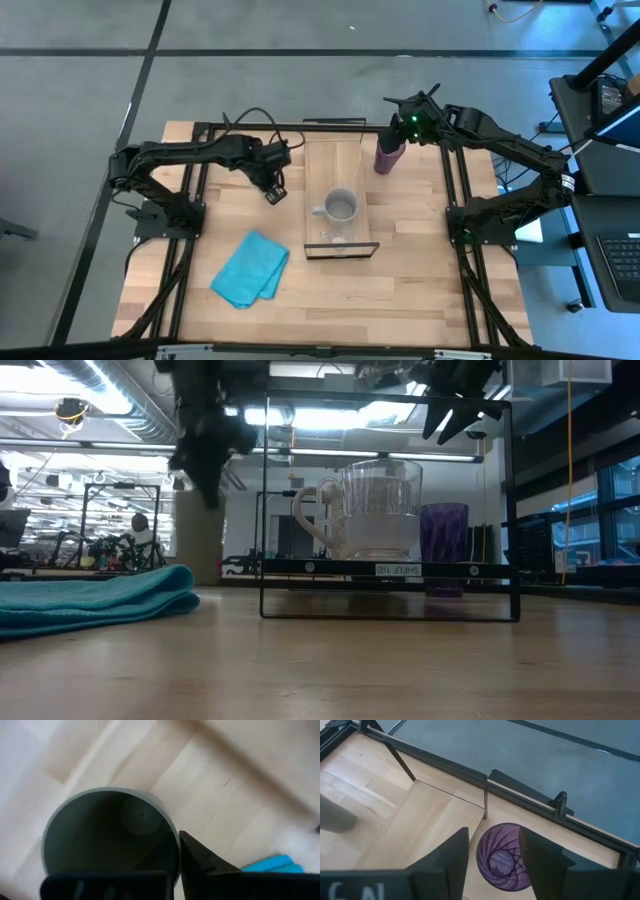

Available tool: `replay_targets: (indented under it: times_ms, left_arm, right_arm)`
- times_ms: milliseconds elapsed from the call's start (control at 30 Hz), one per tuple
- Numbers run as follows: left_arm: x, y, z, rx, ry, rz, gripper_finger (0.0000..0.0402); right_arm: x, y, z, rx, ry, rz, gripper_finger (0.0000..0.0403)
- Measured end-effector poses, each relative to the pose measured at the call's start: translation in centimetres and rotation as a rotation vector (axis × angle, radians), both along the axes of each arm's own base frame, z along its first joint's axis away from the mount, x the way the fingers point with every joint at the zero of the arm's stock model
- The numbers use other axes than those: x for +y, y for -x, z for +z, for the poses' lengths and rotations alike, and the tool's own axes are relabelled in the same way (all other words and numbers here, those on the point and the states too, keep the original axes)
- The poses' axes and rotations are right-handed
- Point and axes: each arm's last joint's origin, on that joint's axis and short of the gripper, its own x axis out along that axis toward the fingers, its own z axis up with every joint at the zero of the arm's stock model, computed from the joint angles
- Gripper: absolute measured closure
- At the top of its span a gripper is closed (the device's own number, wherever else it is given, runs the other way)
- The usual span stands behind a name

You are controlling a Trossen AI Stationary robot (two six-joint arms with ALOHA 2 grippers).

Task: Stack small to large cups/mugs on shelf
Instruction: Put the light green cup on the shelf

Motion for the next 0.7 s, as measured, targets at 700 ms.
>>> replay_targets:
  times_ms: [700]
  left_arm:
    - [4.2,-8.9,10.8,-0.208,-0.127,-0.231,0.04]
  right_arm:
    - [0.2,4.6,2.0,-0.045,0.043,-0.163,0.0228]
